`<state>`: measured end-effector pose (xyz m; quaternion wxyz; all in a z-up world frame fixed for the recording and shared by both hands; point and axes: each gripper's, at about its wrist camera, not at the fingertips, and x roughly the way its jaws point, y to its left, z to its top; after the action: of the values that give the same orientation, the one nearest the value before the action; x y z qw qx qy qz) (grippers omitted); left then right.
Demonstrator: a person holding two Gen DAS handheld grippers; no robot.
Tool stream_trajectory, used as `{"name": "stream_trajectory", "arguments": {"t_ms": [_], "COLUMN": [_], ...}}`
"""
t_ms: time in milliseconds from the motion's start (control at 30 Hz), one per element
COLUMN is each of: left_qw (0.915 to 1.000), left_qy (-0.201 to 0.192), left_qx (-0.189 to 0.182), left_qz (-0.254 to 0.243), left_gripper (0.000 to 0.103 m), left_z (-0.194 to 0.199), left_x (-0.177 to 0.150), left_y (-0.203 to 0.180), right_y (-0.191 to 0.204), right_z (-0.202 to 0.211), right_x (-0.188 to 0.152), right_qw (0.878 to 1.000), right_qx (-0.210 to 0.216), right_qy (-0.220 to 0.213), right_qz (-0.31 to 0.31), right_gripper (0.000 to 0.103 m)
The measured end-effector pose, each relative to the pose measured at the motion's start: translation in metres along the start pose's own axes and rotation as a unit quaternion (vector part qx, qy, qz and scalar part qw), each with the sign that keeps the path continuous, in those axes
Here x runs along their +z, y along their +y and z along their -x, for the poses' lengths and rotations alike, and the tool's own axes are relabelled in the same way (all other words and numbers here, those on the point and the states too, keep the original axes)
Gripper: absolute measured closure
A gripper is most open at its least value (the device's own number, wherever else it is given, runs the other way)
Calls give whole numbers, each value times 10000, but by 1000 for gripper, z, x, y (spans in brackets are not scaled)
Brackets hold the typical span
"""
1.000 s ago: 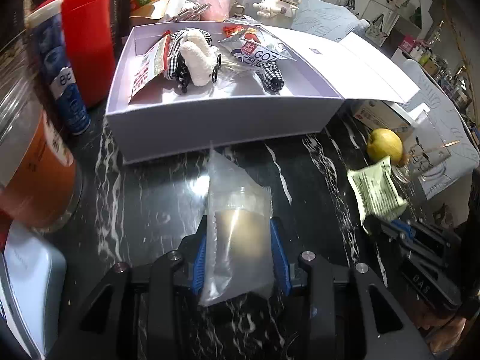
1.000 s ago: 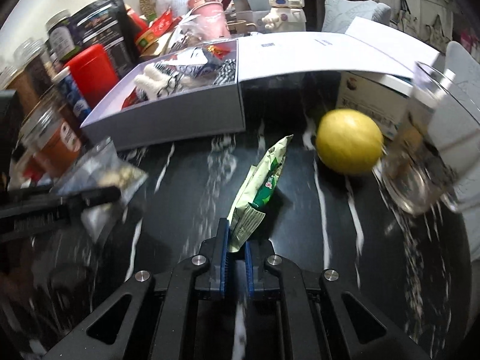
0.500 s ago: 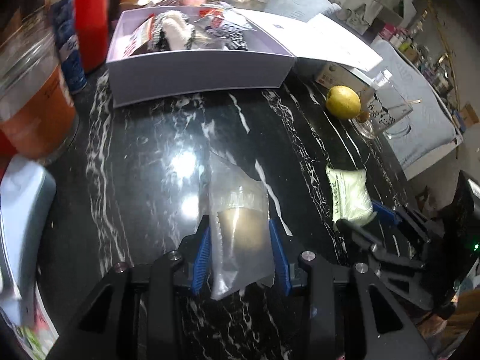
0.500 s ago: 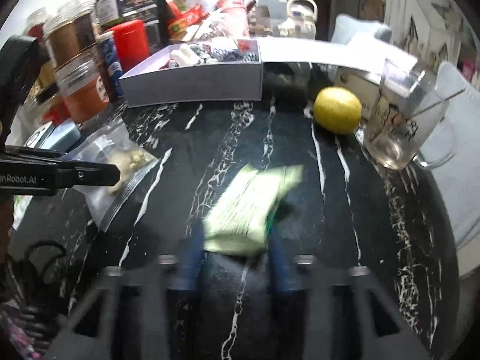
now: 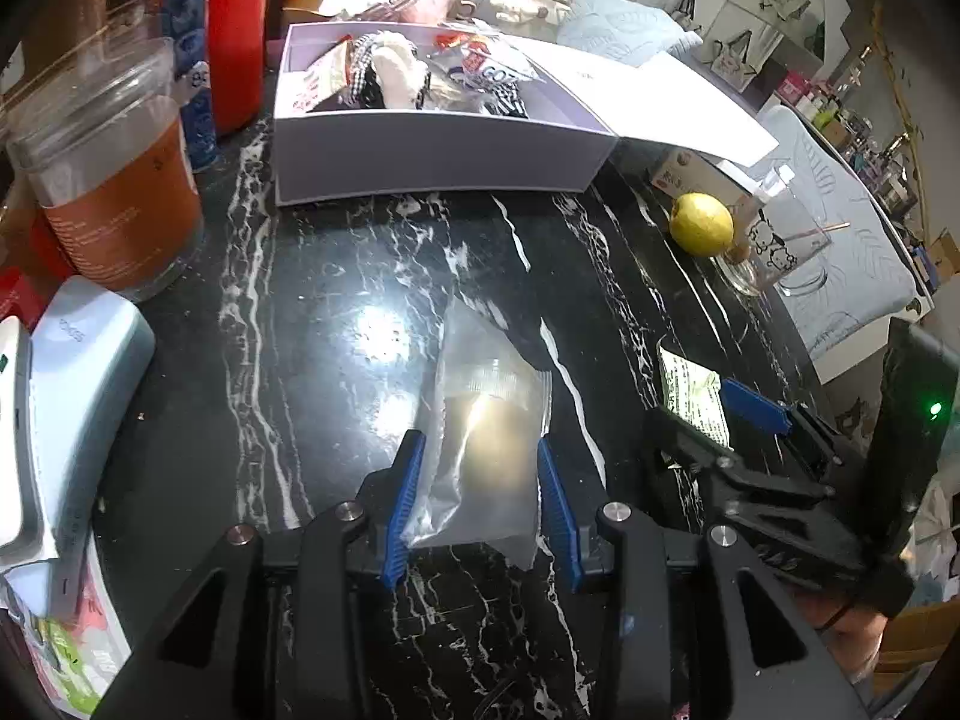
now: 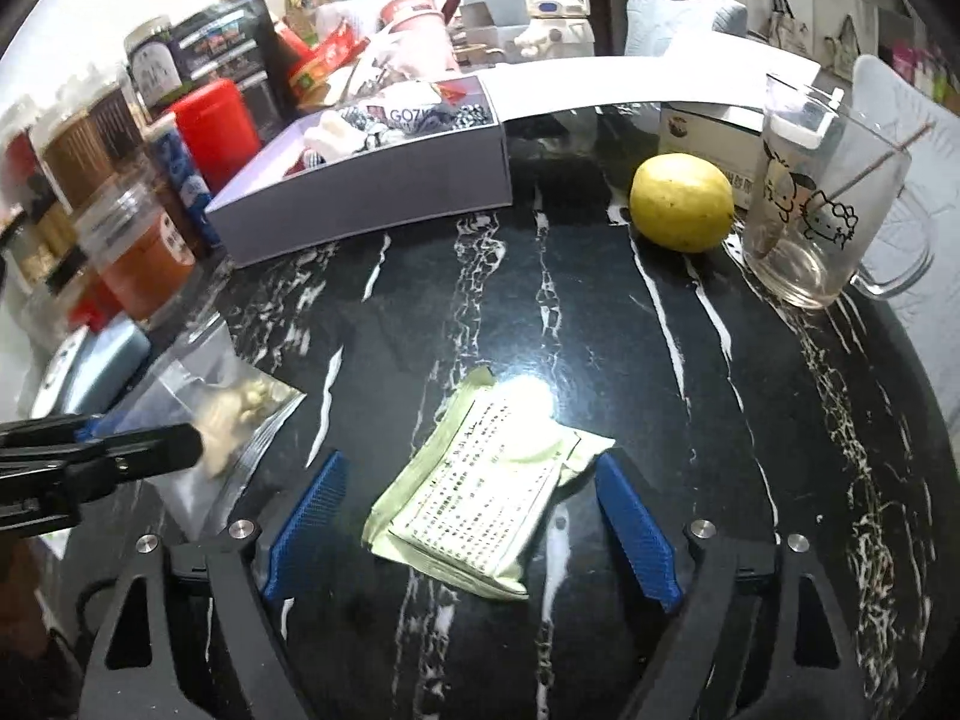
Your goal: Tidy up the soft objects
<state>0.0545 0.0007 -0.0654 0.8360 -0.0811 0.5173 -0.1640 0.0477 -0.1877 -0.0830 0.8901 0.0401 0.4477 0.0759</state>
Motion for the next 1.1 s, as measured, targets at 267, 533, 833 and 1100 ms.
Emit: {"name": "stream_trajectory", "arguments": {"t_ms": [267, 533, 833, 1100], "left_qw": [10000, 9987, 9962, 9954], "left_qy": [-39, 28, -222, -298], "left_qx": [-8, 233, 194, 64], "left_qz": [-37, -448, -825, -906], "left_gripper": [65, 65, 73, 73], "left_z": [-4, -23, -11, -1], "left_x": [1, -5, -5, -11], "left_y": [-3, -23, -42, -51], "right_y": [8, 7, 6, 4], "right_z": [1, 7, 17, 34], "right_x": [-7, -15, -22, -35], "right_qw": [9971, 9968, 9979, 9995], "right_qx": [-618, -507, -407, -99], "right_qy": [-100, -181, -98, -89], "right_qz": [432, 584, 492, 297], "right_gripper": [57, 59, 62, 70]}}
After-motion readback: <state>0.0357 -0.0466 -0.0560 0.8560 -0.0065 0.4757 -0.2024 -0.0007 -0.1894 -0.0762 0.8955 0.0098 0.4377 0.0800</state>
